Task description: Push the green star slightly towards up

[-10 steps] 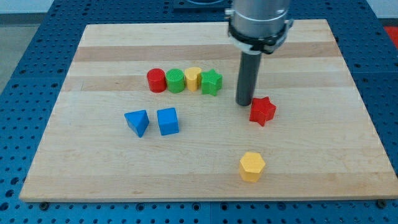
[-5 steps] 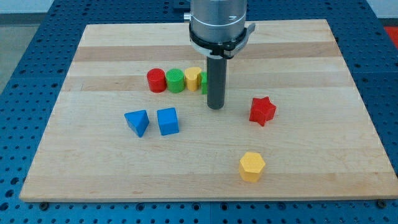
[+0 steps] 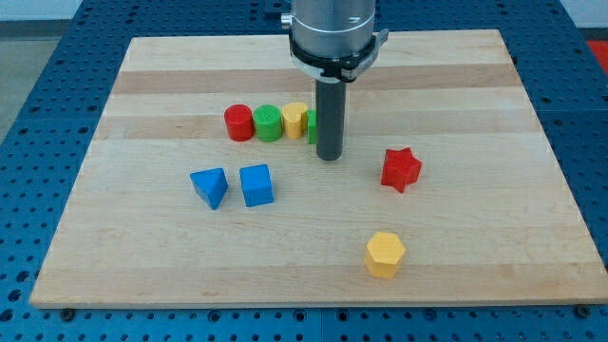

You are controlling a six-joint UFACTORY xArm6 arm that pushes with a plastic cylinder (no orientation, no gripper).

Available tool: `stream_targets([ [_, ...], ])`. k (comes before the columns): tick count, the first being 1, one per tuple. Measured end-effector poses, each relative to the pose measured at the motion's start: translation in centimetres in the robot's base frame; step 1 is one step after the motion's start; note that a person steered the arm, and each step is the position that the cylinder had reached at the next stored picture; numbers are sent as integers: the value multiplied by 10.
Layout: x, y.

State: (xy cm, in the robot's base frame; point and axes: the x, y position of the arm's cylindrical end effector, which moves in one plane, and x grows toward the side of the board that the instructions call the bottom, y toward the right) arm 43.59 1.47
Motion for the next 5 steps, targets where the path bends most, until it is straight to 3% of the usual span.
stream_targets([
  [5, -10, 11],
])
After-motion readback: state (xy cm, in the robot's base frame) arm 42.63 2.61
